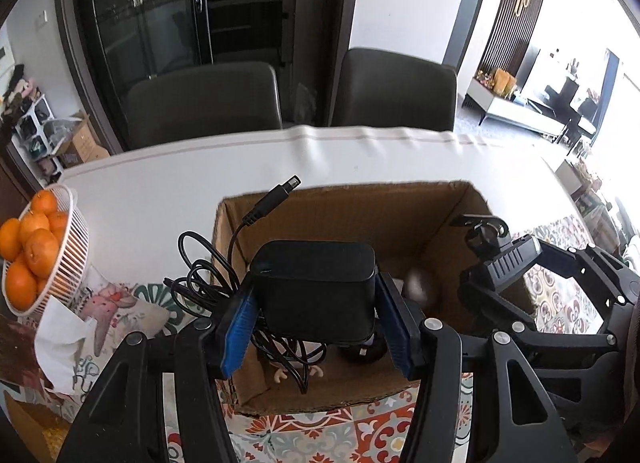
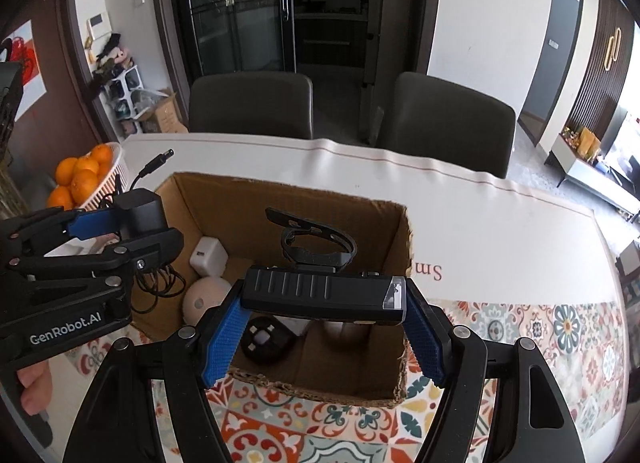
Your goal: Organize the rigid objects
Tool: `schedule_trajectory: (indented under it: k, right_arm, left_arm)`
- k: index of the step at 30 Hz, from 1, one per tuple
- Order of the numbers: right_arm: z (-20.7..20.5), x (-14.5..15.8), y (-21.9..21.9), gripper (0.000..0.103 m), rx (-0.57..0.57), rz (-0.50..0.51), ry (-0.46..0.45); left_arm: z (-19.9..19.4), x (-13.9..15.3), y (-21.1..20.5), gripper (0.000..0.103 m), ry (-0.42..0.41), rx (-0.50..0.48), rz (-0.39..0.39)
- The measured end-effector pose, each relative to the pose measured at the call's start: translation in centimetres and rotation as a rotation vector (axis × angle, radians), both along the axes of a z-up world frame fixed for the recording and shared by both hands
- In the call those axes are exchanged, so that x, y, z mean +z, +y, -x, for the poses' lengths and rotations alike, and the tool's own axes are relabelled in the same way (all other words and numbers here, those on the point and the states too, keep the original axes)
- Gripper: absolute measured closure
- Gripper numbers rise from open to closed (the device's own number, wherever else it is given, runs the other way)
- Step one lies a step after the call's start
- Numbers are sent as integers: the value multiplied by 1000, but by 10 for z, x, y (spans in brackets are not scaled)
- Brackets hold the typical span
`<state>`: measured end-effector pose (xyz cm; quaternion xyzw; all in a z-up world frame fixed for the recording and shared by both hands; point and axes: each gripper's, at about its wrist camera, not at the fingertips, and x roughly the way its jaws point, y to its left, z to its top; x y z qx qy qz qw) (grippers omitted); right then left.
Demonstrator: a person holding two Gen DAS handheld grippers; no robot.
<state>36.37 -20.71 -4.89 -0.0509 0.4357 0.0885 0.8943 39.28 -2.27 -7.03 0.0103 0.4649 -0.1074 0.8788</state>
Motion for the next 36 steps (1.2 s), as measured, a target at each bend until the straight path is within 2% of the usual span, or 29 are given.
schedule_trajectory:
  k: [7, 8, 12, 14, 17, 20, 22, 25, 30, 36]
  right_arm:
    - [-5, -6, 0, 30, 4, 7, 16]
    - [-5, -6, 0, 30, 3, 6, 16]
    - [-5, -7, 1, 30, 0, 18, 12]
    - [-5, -8, 2, 30, 0, 18, 14]
    - [-5, -8, 6, 30, 5, 14, 13]
    - [-5, -7, 9, 29, -2, 18, 14]
    - [-3, -5, 11, 21, -19, 34, 12]
    - [2, 1, 14, 21, -32, 65, -7]
    - [22, 16, 16, 20, -53, 94, -44]
    - [54, 41, 3, 20, -116, 36, -81]
  left_arm:
    - [-1, -7, 2, 46, 33, -26, 17]
    - [1, -6, 3, 44, 29, -11, 1]
    - [8, 4, 8, 22, -42, 46, -88]
    - [11, 10, 10, 17, -66, 70, -148]
    - [19, 18, 17, 5, -115, 125, -242]
    - [27, 23, 27, 4, -151, 178, -291]
    - [30, 25, 33, 4, -158, 203, -308]
    - [39, 27, 39, 2, -168, 234, -325]
    - [62, 37, 46, 1, -188, 268, -293]
    - [97, 59, 43, 0, -248, 269, -267]
